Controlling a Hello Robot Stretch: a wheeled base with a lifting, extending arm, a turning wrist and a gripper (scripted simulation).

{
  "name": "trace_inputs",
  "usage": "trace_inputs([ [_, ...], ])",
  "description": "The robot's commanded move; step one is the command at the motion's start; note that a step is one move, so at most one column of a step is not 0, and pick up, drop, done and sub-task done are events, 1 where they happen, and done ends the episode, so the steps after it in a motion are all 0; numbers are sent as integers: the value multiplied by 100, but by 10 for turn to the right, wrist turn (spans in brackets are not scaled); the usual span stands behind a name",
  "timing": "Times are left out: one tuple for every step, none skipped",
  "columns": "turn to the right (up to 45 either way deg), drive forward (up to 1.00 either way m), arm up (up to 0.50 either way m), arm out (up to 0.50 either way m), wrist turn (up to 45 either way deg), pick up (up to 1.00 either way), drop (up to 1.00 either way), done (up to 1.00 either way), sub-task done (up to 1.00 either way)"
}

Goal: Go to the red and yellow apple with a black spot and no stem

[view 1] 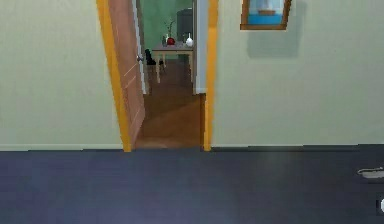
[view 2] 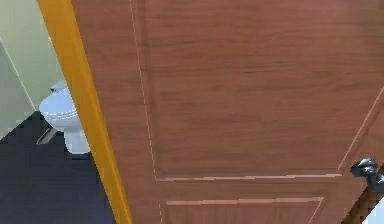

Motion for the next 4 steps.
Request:
trace_inputs([
  [0,40,0,0,0,0,0,0,0],
  [-60,0,0,0,0,0,0,0,0],
  [0,100,0,0,0,0,0,0,0],
  [0,100,0,0,0,0,0,0,0],
])
